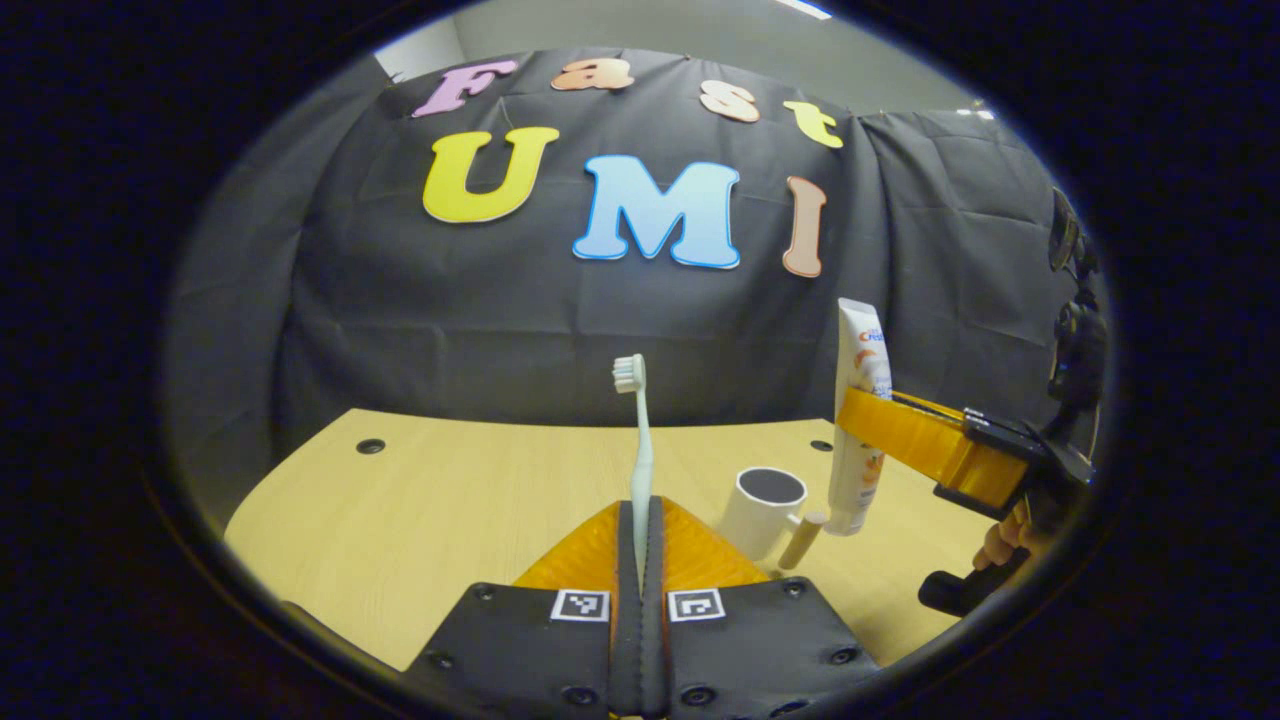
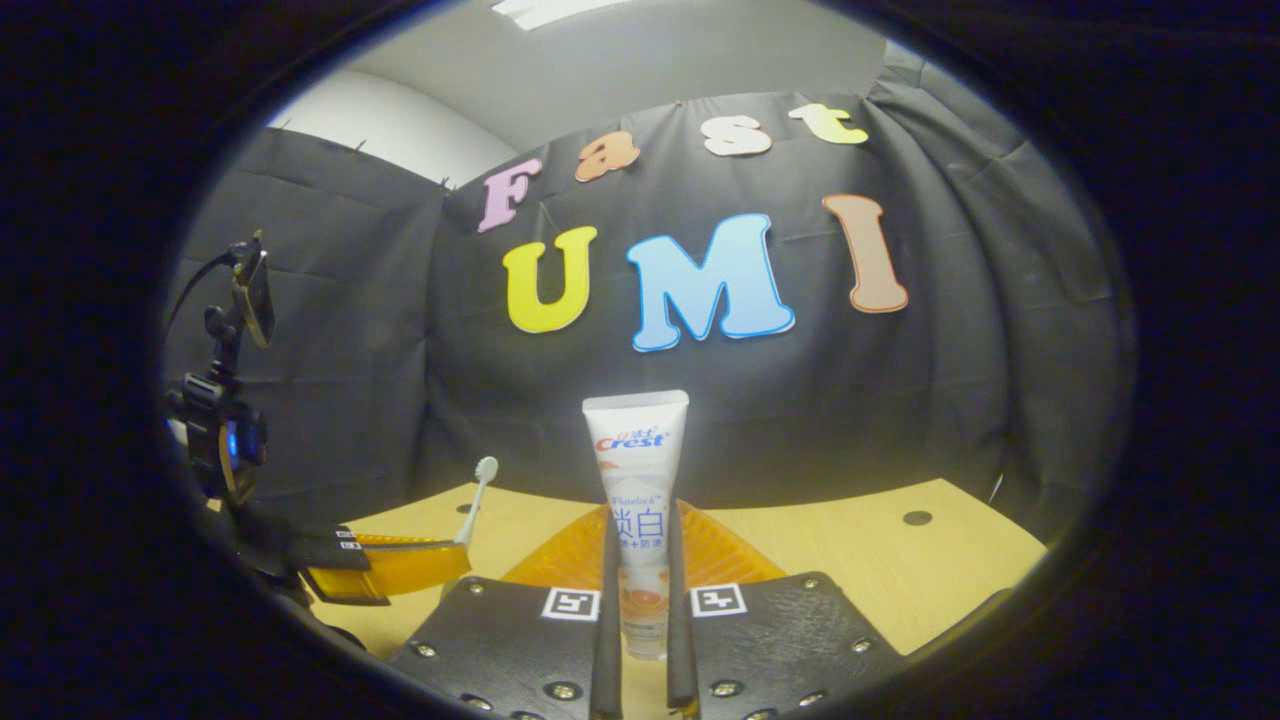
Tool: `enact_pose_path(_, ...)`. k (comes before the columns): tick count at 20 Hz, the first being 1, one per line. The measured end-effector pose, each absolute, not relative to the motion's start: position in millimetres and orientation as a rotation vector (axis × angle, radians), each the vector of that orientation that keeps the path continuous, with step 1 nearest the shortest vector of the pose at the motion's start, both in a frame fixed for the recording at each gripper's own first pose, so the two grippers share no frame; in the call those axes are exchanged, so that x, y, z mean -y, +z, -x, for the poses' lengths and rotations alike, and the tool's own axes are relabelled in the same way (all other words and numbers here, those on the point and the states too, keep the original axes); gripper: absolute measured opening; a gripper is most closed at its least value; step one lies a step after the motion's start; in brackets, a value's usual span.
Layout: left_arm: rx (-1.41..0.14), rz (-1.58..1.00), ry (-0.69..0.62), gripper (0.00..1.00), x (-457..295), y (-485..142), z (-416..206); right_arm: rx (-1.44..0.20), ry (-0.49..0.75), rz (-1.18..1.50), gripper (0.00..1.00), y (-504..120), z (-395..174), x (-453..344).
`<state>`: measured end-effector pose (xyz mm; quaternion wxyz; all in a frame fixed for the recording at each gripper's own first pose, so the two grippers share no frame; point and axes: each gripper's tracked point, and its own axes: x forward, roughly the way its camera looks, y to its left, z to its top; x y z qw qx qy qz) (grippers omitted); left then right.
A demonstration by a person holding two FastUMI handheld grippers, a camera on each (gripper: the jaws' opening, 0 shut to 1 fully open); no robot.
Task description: Put the toothbrush and toothpaste on the desktop into the cup, then pick up the cup and place it on the coaster on the desktop.
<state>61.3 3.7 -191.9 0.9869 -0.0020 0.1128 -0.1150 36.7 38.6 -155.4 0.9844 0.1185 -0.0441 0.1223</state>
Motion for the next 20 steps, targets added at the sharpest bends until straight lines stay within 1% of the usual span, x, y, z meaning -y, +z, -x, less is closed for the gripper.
enact_pose_path(1, -0.187, 0.011, -0.234, 0.07, -1, -184, -68, 0.101, 0.244, -0.248, 0.18, -154, -39, -39)
enact_pose_path(5, -0.112, 0.042, -0.259, 0.06, 13, -170, -87, 0.130, 0.215, -0.301, 0.18, -153, -38, -37)
enact_pose_path(10, -0.054, 0.075, -0.294, 0.07, 33, -161, -112, 0.162, 0.140, -0.313, 0.18, -158, -48, -32)
enact_pose_path(11, -0.045, 0.082, -0.298, 0.07, 36, -160, -116, 0.153, 0.134, -0.307, 0.14, -165, -51, -33)
enact_pose_path(12, -0.037, 0.092, -0.305, 0.07, 39, -158, -121, 0.143, 0.128, -0.304, 0.18, -171, -54, -31)
enact_pose_path(16, -0.014, 0.098, -0.316, 0.07, 48, -156, -136, 0.084, 0.104, -0.301, 0.18, -199, -67, -27)
enact_pose_path(20, -0.012, 0.082, -0.339, 0.06, 58, -161, -148, 0.045, 0.090, -0.295, 0.18, -215, -93, -28)
